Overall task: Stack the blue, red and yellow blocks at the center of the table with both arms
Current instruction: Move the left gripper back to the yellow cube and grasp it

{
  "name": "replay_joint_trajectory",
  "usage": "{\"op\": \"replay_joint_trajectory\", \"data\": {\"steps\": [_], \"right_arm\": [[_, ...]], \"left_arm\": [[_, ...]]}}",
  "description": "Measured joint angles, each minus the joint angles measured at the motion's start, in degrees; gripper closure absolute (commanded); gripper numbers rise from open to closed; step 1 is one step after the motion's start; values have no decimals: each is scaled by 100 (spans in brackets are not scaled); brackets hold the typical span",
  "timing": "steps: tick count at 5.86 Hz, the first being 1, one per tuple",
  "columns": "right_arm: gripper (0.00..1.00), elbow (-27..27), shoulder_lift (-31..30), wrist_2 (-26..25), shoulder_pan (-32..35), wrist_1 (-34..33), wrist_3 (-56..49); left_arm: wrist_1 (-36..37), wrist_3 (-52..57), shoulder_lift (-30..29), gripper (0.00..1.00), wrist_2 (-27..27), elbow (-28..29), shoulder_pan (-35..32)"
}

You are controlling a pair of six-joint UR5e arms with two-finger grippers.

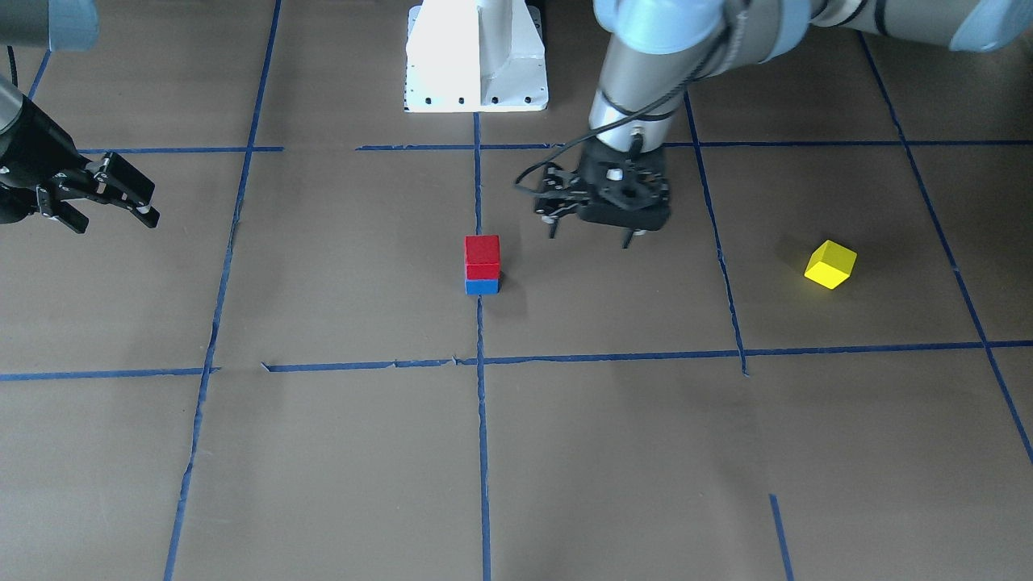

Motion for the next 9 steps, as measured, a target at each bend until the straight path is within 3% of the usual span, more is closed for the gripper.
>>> {"op": "replay_joint_trajectory", "data": {"steps": [2, 4, 9], "right_arm": [[0, 53, -4, -1, 6, 0, 21], [0, 123, -24, 2, 11, 0, 67], [0, 120, -35, -2, -3, -9, 77]], "left_arm": [[-51, 1869, 1517, 0, -130, -660, -423], [-119, 2941, 2537, 0, -144, -767, -811], [-1627, 3496, 3058, 0, -824, 564, -1094]]}}
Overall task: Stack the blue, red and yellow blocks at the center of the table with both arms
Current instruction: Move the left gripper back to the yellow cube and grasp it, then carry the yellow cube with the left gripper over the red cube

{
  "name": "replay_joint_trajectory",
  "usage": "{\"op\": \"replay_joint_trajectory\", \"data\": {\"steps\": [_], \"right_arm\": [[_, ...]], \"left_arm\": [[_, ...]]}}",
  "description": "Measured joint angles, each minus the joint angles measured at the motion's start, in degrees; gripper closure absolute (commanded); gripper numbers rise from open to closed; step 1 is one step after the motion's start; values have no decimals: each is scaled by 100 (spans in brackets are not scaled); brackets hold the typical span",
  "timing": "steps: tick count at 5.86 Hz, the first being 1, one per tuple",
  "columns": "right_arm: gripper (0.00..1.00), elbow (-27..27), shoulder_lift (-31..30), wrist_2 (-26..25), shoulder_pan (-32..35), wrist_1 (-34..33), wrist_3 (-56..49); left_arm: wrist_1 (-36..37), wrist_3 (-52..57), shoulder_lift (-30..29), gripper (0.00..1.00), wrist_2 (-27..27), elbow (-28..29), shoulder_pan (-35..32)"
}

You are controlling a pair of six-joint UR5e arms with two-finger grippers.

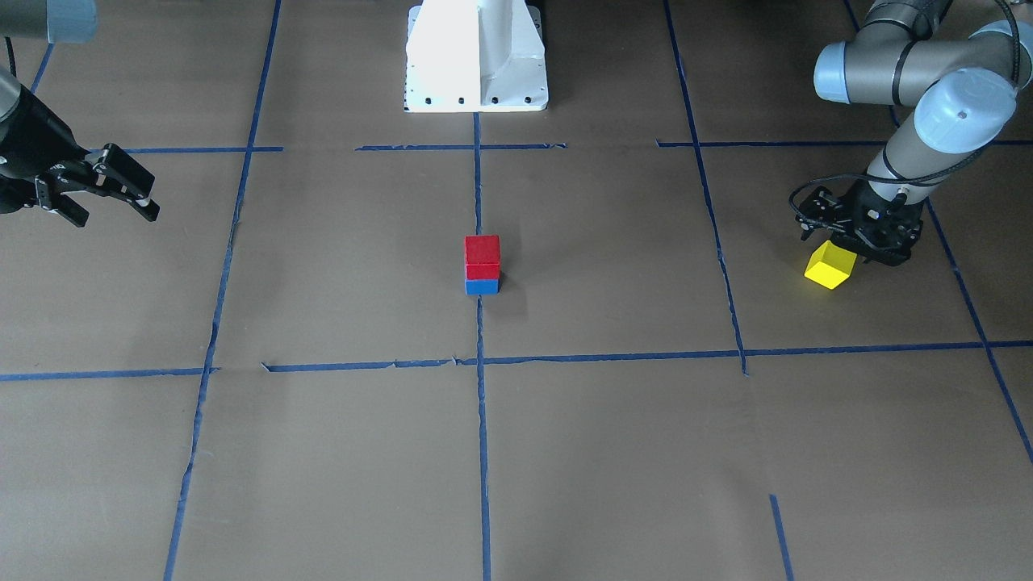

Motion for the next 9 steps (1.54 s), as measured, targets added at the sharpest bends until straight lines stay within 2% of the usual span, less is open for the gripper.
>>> {"op": "replay_joint_trajectory", "data": {"steps": [4, 9], "right_arm": [[0, -2, 26, 0, -3, 6, 0], [0, 8, 34, 2, -3, 9, 0]], "left_arm": [[-480, 58, -22, 0, -150, 484, -52], [-554, 21, -181, 2, -225, 865, -22]]}}
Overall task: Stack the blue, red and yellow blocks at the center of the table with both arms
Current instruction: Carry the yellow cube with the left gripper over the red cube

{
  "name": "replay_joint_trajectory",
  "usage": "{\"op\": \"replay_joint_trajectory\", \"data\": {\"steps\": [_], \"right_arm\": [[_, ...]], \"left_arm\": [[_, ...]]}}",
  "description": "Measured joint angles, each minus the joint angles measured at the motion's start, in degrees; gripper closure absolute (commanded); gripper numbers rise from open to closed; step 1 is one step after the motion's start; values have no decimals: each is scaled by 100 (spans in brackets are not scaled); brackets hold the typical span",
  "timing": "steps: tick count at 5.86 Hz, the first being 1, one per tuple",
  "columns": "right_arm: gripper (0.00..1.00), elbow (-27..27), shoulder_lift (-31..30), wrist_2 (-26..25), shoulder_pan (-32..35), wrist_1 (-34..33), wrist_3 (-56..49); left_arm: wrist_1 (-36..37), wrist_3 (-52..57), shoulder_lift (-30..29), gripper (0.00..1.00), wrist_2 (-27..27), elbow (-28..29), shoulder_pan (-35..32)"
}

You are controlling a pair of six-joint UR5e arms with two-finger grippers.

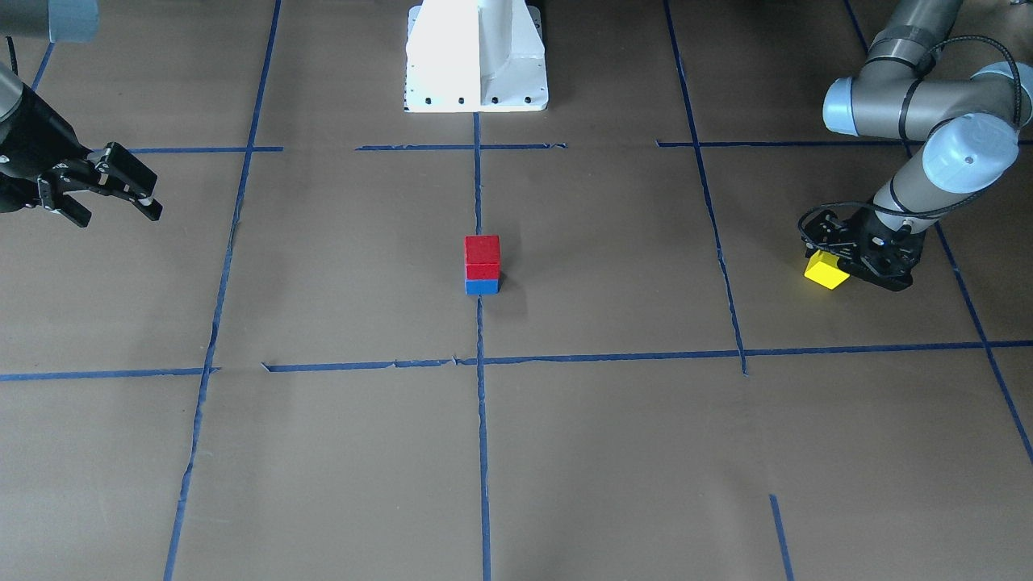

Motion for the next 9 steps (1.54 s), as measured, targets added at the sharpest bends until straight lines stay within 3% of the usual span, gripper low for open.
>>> {"op": "replay_joint_trajectory", "data": {"steps": [1, 3, 4, 6, 8, 9], "right_arm": [[0, 3, 0, 1, 0, 0, 0], [0, 5, -2, 2, 0, 0, 0], [0, 5, -4, 3, 0, 0, 0], [0, 5, -17, 31, 8, 0, -2], [0, -4, -38, 81, 103, -29, -53], [0, -13, -82, 85, 176, -37, -71]], "left_arm": [[2, -11, -39, 42, -7, 60, 5], [1, -3, -56, 100, -32, 144, 30], [0, -13, -64, 100, -56, 106, 34], [47, -828, -475, 100, -786, -186, 13], [252, -3278, -1879, 100, -1048, -311, 414], [777, -4214, -2675, 100, -681, -321, 857]]}}
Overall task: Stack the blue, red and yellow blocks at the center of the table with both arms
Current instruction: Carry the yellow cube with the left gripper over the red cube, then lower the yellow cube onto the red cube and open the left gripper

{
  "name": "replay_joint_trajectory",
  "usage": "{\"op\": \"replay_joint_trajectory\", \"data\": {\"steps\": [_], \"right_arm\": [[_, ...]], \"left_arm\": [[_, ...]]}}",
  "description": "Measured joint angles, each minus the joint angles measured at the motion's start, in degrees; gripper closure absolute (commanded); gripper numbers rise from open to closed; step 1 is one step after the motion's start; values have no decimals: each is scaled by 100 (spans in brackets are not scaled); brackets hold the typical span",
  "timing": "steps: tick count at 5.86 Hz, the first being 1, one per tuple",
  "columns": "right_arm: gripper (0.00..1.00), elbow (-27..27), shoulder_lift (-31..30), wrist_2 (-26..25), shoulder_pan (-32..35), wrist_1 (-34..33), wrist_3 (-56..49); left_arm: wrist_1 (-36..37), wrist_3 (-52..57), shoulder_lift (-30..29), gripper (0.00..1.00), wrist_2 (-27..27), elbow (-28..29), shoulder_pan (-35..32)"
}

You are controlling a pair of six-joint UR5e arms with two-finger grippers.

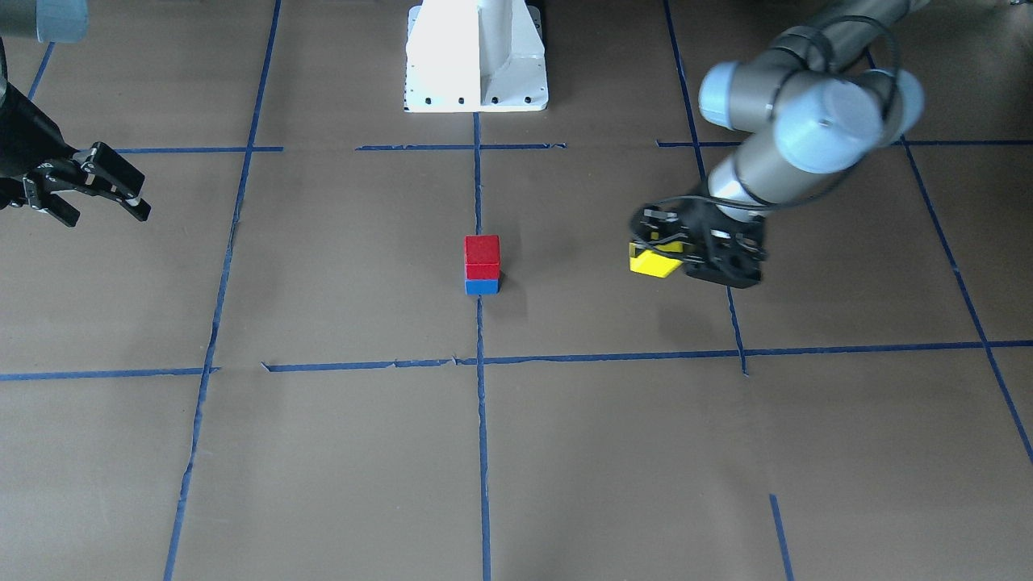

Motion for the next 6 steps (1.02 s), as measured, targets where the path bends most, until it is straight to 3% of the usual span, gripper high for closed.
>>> {"op": "replay_joint_trajectory", "data": {"steps": [2, 4, 6], "right_arm": [[0, -13, -69, -1, 56, 9, -13], [0, -15, -78, -7, 61, 10, -9], [0, 12, -95, -1, 61, 17, -8]], "left_arm": [[1614, -603, -1368, 100, 945, 50, 687], [1979, -1061, -2007, 100, 1573, 435, 1256], [1991, -1112, -2191, 100, 1797, 706, 1362]]}}
